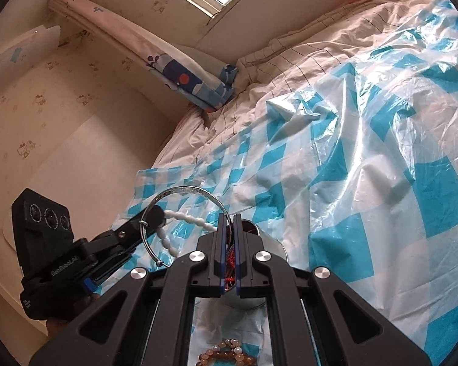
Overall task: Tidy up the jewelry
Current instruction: 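Hold the white bead bracelet up with the left gripper while the right gripper grasps a silver bangle, then carry the white bead bracelet and silver bangle over the tin with both grippers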
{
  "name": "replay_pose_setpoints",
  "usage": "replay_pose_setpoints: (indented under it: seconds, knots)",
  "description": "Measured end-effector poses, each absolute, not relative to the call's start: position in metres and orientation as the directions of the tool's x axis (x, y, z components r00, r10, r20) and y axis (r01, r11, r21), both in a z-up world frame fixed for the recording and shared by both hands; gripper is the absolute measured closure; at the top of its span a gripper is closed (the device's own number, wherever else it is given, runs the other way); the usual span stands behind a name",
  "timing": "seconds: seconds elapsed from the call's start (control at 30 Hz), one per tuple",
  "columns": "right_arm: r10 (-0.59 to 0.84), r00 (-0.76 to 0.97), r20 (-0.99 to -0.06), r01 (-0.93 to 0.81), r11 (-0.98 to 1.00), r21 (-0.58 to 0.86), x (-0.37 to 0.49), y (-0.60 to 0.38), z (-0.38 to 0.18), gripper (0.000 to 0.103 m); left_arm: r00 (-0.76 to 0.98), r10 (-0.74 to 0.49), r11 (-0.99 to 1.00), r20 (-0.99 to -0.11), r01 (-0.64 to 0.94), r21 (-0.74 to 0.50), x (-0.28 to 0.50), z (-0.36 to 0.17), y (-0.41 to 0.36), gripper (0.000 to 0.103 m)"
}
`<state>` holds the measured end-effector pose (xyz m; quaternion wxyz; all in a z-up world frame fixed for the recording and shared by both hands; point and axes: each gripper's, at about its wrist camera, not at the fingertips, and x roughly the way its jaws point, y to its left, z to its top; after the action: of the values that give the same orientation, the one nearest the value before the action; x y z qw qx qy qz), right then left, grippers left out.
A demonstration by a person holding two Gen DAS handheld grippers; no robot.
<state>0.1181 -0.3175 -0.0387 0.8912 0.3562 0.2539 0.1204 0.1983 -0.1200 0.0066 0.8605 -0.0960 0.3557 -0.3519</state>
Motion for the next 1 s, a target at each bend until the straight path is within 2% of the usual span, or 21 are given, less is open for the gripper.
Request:
replay_pose_setpoints:
  seconds: [0.53, 0.77, 0.8, 0.87, 0.9, 1.0]
  knots:
    - [0.380, 0.836, -0.395, -0.003, 0.724, 0.689, 0.119, -0.320, -0.044, 0.098, 0.465, -0.608, 0.787, -0.643, 0.455, -0.415, 0.215, -0.032, -0.125, 0.096]
    - [0.376, 0.824, -0.423, 0.000, 0.748, 0.664, 0.125, -0.313, -0.046, 0.098, 0.509, -0.480, 0.866, -0.714, 0.403, -0.295, 0.217, -0.037, -0.128, 0.095]
    - [0.374, 0.823, -0.428, -0.002, 0.754, 0.656, 0.126, -0.311, -0.046, 0.098, 0.522, -0.460, 0.877, -0.718, 0.394, -0.276, 0.217, -0.036, -0.127, 0.090]
    - [0.372, 0.820, -0.435, -0.002, 0.762, 0.647, 0.128, -0.309, -0.046, 0.098, 0.547, -0.427, 0.895, -0.720, 0.372, -0.247, 0.217, -0.033, -0.124, 0.068]
    - [0.370, 0.819, -0.439, -0.002, 0.767, 0.642, 0.131, -0.308, -0.047, 0.098, 0.574, -0.401, 0.908, -0.714, 0.350, -0.228, 0.216, -0.031, -0.121, 0.053]
    - [0.362, 0.813, -0.456, -0.001, 0.784, 0.621, 0.136, -0.303, -0.047, 0.098, 0.615, -0.358, 0.929, -0.703, 0.312, -0.200, 0.216, -0.024, -0.114, 0.049]
